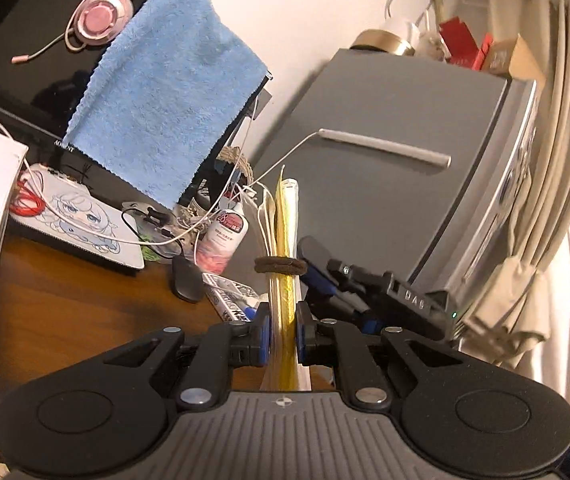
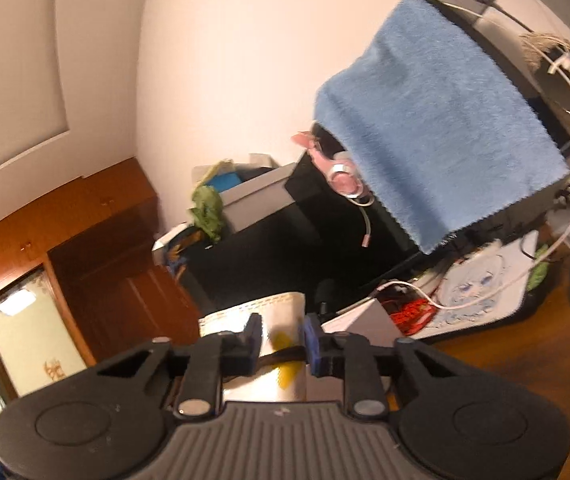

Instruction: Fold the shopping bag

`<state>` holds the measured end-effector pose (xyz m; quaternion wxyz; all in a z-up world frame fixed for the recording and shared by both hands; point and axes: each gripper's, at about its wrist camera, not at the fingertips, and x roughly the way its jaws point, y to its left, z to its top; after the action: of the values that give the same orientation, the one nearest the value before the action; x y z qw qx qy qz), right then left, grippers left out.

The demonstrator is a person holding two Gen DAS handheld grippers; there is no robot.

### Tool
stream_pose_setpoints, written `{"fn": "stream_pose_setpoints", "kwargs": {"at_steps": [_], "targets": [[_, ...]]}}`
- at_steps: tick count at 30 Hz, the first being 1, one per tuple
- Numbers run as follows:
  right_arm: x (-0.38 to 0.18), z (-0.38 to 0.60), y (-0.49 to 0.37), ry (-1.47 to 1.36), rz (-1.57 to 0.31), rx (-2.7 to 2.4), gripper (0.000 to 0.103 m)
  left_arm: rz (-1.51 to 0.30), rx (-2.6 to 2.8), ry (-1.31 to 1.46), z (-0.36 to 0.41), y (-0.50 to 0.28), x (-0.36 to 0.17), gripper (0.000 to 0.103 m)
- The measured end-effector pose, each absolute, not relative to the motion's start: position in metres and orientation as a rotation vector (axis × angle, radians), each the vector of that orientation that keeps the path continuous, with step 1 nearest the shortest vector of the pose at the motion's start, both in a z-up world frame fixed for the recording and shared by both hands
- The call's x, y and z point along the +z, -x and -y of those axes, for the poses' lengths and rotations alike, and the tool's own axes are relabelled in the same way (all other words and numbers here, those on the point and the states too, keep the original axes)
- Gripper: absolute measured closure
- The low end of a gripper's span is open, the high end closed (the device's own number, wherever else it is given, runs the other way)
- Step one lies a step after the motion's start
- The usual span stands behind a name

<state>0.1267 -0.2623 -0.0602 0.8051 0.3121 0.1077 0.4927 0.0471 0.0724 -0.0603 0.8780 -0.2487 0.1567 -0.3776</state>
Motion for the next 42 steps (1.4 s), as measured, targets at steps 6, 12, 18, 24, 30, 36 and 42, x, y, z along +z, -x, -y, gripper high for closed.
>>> {"fn": "stream_pose_setpoints", "kwargs": {"at_steps": [6,12,18,24,30,36,42], "targets": [[-0.069,0.258,-0.125,-0.678,-0.276,1.087,0.087,-0.314,-0.776,0.578,-0.084,-0.049,-0.06,0.092],[-0.082,0.265,-0.128,-0.769,-0.303,1.136,0.084,-0.339,-0.85,0.644,-0.092,-0.056,-0.064,0.091],[-0.095,0.269,-0.139,-0.931,-0.326,1.257,0.055,-0.391,-0.988,0.675,-0.09,-0.062,-0.067,0.091],[-0.097,0.253,-0.138,-0.918,-0.351,1.37,0.084,-0.423,-1.057,0.658,-0.084,-0.062,-0.069,0.087],[-0.096,0.252,-0.135,-0.938,-0.312,1.372,0.087,-0.452,-1.111,0.664,-0.083,-0.065,-0.073,0.081],[-0.091,0.254,-0.141,-0.957,-0.3,1.376,0.087,-0.444,-1.088,0.583,-0.073,-0.056,-0.071,0.087],[-0.078,0.258,-0.139,-0.836,-0.279,1.258,0.051,-0.401,-0.817,0.398,-0.059,-0.043,-0.057,0.089]]}}
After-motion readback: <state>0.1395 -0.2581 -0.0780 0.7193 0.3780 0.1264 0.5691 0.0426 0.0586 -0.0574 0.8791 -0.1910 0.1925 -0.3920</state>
